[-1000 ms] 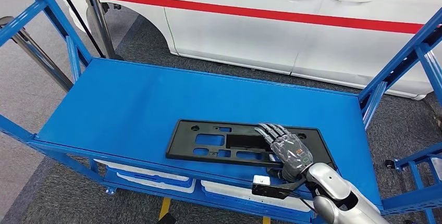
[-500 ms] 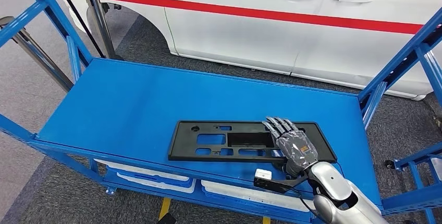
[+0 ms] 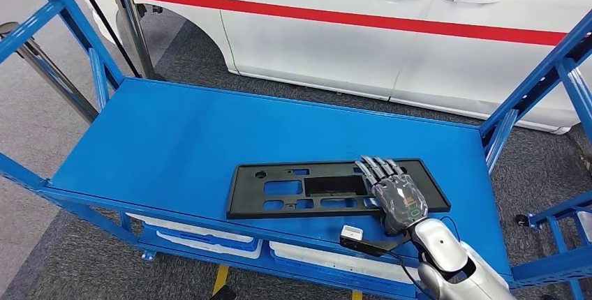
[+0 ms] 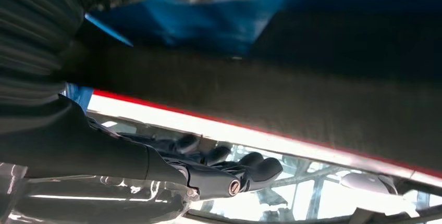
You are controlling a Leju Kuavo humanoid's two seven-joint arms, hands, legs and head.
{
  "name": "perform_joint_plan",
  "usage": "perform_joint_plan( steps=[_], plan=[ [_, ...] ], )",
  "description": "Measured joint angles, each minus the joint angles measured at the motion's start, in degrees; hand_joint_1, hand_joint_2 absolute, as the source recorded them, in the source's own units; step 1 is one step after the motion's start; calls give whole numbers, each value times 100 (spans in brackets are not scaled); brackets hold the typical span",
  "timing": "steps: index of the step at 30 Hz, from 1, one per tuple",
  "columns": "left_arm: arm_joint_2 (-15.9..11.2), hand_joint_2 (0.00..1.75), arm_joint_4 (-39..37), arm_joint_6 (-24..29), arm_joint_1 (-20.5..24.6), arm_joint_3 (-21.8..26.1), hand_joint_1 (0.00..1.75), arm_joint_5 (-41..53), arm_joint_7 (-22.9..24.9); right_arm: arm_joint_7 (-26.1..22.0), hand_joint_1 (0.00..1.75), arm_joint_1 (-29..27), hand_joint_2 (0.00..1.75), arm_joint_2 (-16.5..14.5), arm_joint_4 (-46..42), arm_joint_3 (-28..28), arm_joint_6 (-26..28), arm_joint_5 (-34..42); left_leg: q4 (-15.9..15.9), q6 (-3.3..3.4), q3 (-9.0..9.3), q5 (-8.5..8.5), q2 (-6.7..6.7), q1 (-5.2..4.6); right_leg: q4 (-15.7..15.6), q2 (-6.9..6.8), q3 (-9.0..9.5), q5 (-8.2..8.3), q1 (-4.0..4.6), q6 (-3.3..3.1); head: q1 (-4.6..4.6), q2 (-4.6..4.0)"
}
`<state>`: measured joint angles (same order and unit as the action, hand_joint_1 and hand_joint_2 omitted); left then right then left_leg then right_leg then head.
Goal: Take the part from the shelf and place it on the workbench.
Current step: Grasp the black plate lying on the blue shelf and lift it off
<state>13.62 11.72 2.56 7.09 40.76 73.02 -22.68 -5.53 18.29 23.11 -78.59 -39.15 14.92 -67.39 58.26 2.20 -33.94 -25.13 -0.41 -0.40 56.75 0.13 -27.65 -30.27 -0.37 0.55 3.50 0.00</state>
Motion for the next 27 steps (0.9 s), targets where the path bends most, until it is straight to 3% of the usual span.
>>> perform_joint_plan(
  steps=[13,21,27],
  plan=[
    [0,0,0,9,12,-79,0,-20,3,-69,175,-98,175,-109,100,142,259,19,0,0,0,0,-2,0,0,-4,1,-1,0,1,1,0],
    [0,0,0,22,12,-80,0,-70,3,52,175,-544,175,-294,-82,437,998,-286,0,0,-4,0,-4,0,0,-8,2,-1,0,1,1,0],
    [0,0,-1,117,-14,-78,0,-176,-4,393,175,-1231,175,-817,-713,944,2062,-831,-2,-4,-8,-4,-6,0,0,-9,-3,-6,1,5,0,0]
  ],
)
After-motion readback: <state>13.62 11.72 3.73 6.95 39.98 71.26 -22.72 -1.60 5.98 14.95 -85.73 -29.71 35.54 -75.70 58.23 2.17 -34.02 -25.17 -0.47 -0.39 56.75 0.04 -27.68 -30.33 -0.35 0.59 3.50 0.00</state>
